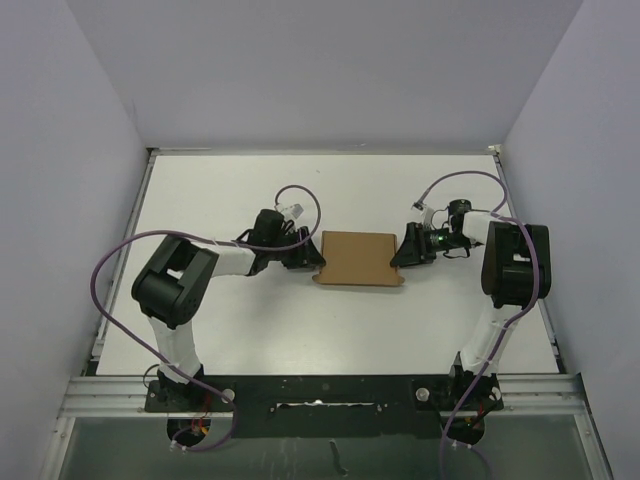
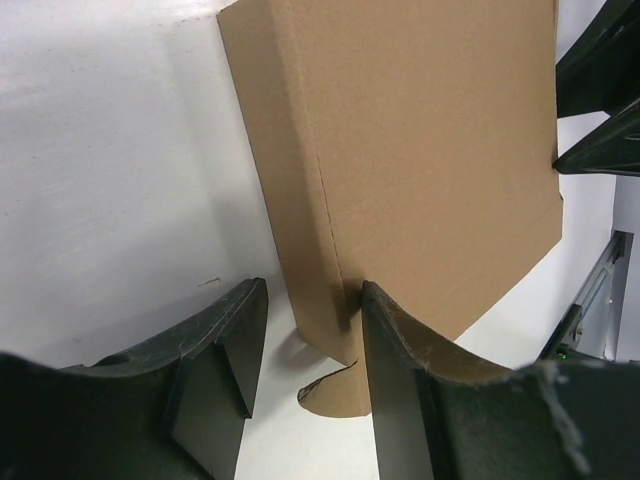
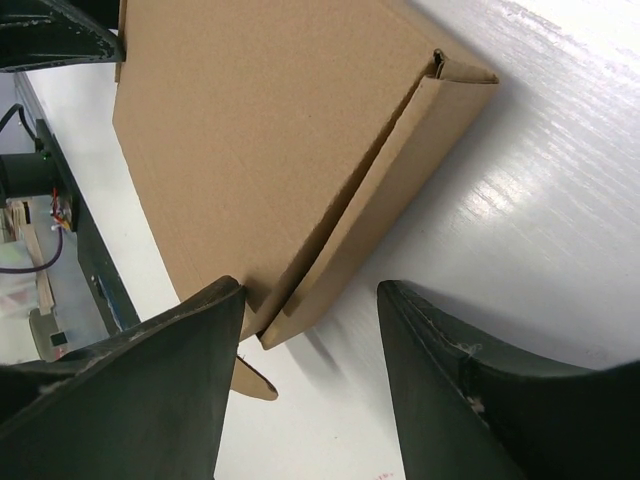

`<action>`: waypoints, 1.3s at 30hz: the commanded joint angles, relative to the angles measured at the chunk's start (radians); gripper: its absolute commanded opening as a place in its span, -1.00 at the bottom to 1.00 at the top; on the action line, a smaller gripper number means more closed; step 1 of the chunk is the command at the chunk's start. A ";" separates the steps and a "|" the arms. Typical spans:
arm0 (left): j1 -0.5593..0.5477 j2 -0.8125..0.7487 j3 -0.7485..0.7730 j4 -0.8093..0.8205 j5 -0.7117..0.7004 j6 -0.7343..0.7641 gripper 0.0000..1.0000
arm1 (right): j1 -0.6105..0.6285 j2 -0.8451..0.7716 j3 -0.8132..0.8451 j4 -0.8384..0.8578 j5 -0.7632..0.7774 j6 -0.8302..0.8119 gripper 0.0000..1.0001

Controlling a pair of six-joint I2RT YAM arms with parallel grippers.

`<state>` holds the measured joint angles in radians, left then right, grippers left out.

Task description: Fold the paper box

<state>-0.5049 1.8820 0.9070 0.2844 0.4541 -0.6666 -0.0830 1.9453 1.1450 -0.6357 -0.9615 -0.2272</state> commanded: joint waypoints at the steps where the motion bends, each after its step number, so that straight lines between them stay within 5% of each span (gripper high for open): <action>1: -0.001 0.038 0.034 -0.090 -0.048 0.056 -0.19 | 0.016 0.011 0.032 0.001 0.045 -0.005 0.11; 6: 0.000 0.018 0.040 -0.077 -0.013 0.041 -0.10 | 0.014 0.023 0.048 -0.017 0.054 -0.020 0.09; 12: 0.008 -0.084 0.004 0.001 0.030 -0.016 0.12 | -0.021 -0.085 0.052 -0.032 0.017 -0.059 0.40; 25: 0.060 -0.271 -0.082 0.006 0.009 -0.015 0.22 | -0.025 -0.241 0.046 -0.018 0.076 -0.132 0.37; 34: 0.049 -0.256 -0.023 -0.022 0.023 -0.009 0.19 | 0.201 -0.324 0.038 0.060 0.164 -0.162 -0.02; 39: 0.030 -0.214 -0.013 -0.034 0.013 -0.001 0.19 | 0.329 -0.220 0.086 0.040 0.254 -0.180 -0.53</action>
<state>-0.4614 1.6604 0.8440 0.2352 0.4679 -0.6792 0.1822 1.6592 1.1793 -0.6022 -0.7902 -0.3801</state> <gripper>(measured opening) 0.595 0.323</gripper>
